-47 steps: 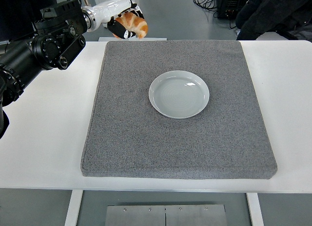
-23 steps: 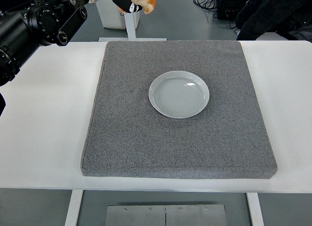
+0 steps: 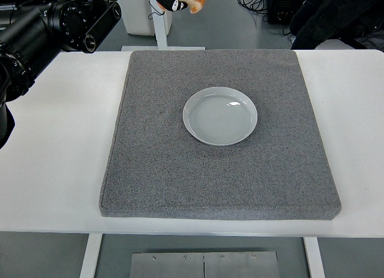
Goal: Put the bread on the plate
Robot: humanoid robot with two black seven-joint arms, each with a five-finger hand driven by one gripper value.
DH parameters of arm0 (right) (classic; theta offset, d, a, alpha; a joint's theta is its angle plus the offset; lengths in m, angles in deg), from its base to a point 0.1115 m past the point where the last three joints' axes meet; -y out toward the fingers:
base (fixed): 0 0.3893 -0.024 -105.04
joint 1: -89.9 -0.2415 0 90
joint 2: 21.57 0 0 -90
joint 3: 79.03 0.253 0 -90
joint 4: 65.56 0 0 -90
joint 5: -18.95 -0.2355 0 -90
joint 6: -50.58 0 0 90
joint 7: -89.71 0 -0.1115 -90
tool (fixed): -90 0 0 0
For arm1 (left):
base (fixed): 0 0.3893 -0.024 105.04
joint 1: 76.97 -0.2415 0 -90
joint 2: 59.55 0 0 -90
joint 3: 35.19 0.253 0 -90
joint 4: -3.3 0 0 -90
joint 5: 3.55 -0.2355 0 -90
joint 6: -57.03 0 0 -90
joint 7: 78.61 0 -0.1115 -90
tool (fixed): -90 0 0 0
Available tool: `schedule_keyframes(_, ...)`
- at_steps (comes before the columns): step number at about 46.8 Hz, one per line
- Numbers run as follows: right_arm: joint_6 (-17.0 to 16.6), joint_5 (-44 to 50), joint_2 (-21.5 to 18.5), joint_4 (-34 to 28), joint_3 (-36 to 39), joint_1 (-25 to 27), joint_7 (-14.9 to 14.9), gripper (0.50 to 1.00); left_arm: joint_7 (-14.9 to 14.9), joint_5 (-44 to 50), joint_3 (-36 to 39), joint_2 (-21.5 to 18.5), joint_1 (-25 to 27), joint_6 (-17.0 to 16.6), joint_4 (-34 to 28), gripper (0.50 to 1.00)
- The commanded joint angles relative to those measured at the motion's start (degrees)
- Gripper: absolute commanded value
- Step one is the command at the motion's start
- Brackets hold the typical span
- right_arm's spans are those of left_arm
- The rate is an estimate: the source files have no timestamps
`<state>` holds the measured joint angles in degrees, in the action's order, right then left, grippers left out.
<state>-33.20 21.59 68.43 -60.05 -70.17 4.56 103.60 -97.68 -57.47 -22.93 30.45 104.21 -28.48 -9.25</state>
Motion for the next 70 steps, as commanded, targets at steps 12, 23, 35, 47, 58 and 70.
schedule_keyframes(12, 0.0, 0.0, 0.0, 0.0, 0.0, 0.0, 0.0, 1.0, 0.5, 1.1, -0.3, 0.0, -0.5, -2.6, -1.6, 0.5)
schedule_keyframes(23, 0.0, 0.0, 0.0, -0.1, 0.0, 0.0, 0.0, 1.0, 0.9, 3.4, -0.4, 0.0, -1.0, -5.5, -6.5, 0.5)
schedule_keyframes(35, 0.0, 0.0, 0.0, 0.0, 0.0, -0.1, 0.0, 1.0, 1.0, 4.5, -0.4, 0.0, -3.4, -10.0, -13.5, 0.5)
schedule_keyframes(47, 0.0, 0.0, 0.0, -0.1, 0.0, 0.0, 0.0, 1.0, 1.1, 4.5, -0.5, 0.0, -4.3, -14.2, -20.8, 0.5)
schedule_keyframes(58, 0.0, 0.0, 0.0, 0.0, 0.0, 0.0, 0.0, 1.0, 0.4, 10.2, -1.2, 0.0, -5.5, -15.4, -24.4, 0.5)
schedule_keyframes(70, 0.0, 0.0, 0.0, 0.0, 0.0, 0.0, 0.0, 1.0, 0.5, 11.0, -1.2, 0.0, -8.2, -17.2, -25.5, 0.5)
